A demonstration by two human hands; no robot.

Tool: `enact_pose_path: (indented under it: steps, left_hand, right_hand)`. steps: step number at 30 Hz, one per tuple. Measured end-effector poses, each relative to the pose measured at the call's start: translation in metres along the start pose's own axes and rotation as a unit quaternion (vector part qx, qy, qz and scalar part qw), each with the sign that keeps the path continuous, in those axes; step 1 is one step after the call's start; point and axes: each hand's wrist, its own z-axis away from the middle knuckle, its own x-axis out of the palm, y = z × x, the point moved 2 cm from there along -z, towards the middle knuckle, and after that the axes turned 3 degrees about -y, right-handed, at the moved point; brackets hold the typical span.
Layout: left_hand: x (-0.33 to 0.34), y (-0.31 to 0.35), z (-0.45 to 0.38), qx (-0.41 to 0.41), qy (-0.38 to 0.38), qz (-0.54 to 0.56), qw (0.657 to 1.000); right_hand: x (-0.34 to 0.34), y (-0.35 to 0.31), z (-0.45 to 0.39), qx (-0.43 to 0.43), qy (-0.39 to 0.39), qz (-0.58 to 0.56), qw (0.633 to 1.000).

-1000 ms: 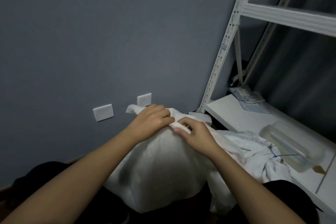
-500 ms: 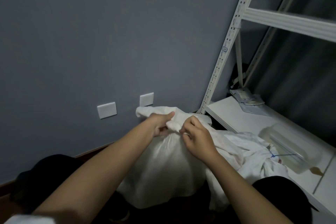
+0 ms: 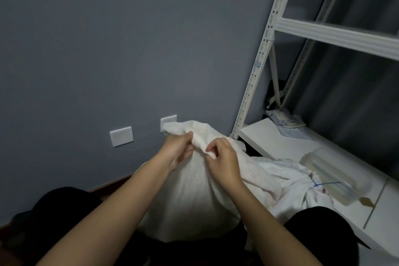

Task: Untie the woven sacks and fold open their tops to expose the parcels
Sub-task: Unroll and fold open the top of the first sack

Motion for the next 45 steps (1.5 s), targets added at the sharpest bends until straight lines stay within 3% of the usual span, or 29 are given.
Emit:
enact_pose_path:
  steps: [2,4,6,8,10,12,14,16,18,19,21,23,25,26,28,30,32,33,35,37,39,40,41,42,44,45]
  left_hand:
    - [-0.007,0.0,0.003,-0.025,0.011,0.054,0.998]
    - [-0.011,0.001,0.001,-0.015,0.043,0.065,0.997]
    - [-0.011,0.002,0.003,0.011,0.057,0.045,0.997]
    - [-0.011,0.003,0.01,0.025,0.013,0.055,0.998]
    - [-0.011,0.001,0.017,0.016,-0.054,0.064,0.996]
    - [-0.016,-0.002,0.022,-0.012,-0.097,0.016,0.995]
    - [-0.024,0.003,0.019,-0.029,-0.102,-0.039,0.994]
    - [-0.031,0.009,0.012,-0.041,-0.084,-0.034,0.995]
    - [-0.033,0.015,0.005,-0.046,-0.047,-0.026,0.997]
    - [-0.033,0.016,0.002,-0.041,-0.017,-0.056,0.997]
    - [-0.034,0.018,-0.004,0.002,0.041,-0.133,0.99]
    - [-0.039,0.021,-0.006,0.041,0.034,-0.169,0.984]
    - [-0.043,0.024,-0.001,0.056,-0.025,-0.211,0.976]
    - [-0.044,0.025,0.004,0.064,-0.059,-0.239,0.967]
    - [-0.045,0.027,0.015,0.083,-0.1,-0.288,0.949]
    - [-0.048,0.029,0.024,0.088,-0.126,-0.326,0.933]
    - [-0.054,0.033,0.03,0.084,-0.128,-0.342,0.927]
    - [-0.057,0.036,0.032,0.087,-0.112,-0.338,0.931]
    - [-0.063,0.041,0.038,0.106,-0.071,-0.353,0.927]
    - [-0.065,0.041,0.043,0.126,-0.033,-0.457,0.88]
    - [-0.058,0.038,0.048,0.226,-0.026,-0.563,0.795]
    - [-0.054,0.038,0.047,0.283,-0.026,-0.569,0.772]
    - [-0.054,0.04,0.044,0.312,-0.025,-0.54,0.782]
    - [-0.061,0.045,0.038,0.29,-0.031,-0.486,0.824]
    - [-0.077,0.052,0.029,0.174,-0.076,-0.359,0.914]
    - [-0.08,0.053,0.028,0.129,-0.087,-0.357,0.921]
  right_hand:
    - [0.008,0.001,0.009,-0.137,-0.039,0.103,0.984]
    - [0.014,0.0,0.014,-0.181,-0.108,0.131,0.969]
    - [0.011,-0.004,0.013,-0.125,-0.148,0.087,0.977]
    - [0.006,-0.008,0.01,-0.023,-0.098,-0.035,0.994]
    - [0.009,-0.014,0.007,0.072,-0.042,-0.142,0.986]
    - [0.017,-0.019,0.004,0.094,-0.001,-0.156,0.983]
    - [0.023,-0.023,0.004,0.064,0.034,-0.124,0.99]
    - [0.028,-0.028,0.008,-0.044,0.017,-0.037,0.998]
    - [0.037,-0.027,0.009,-0.172,-0.066,0.039,0.982]
    - [0.039,-0.025,0.008,-0.19,-0.129,0.052,0.972]
    - [0.031,-0.025,0.003,-0.135,-0.22,0.023,0.966]
    - [0.012,-0.027,-0.009,-0.107,-0.169,-0.024,0.979]
    - [-0.007,-0.036,-0.029,-0.154,-0.104,0.039,0.982]
    - [-0.012,-0.042,-0.042,-0.18,-0.118,0.089,0.972]
    - [-0.01,-0.055,-0.066,-0.19,-0.247,0.204,0.928]
    - [0.003,-0.058,-0.084,-0.193,-0.373,0.337,0.843]
    - [0.012,-0.06,-0.093,-0.223,-0.418,0.405,0.782]
    - [0.013,-0.064,-0.096,-0.221,-0.411,0.413,0.782]
    - [0.008,-0.07,-0.099,-0.179,-0.387,0.372,0.825]
    - [0.007,-0.07,-0.098,-0.109,-0.406,0.291,0.86]
    - [0.01,-0.073,-0.097,-0.05,-0.428,0.209,0.878]
    - [0.008,-0.075,-0.097,-0.026,-0.441,0.176,0.88]
    - [0.005,-0.076,-0.098,-0.014,-0.451,0.151,0.879]
    - [0.001,-0.076,-0.099,-0.013,-0.459,0.133,0.879]
    - [-0.005,-0.074,-0.098,-0.055,-0.447,0.154,0.88]
    - [-0.004,-0.072,-0.094,-0.081,-0.431,0.186,0.879]
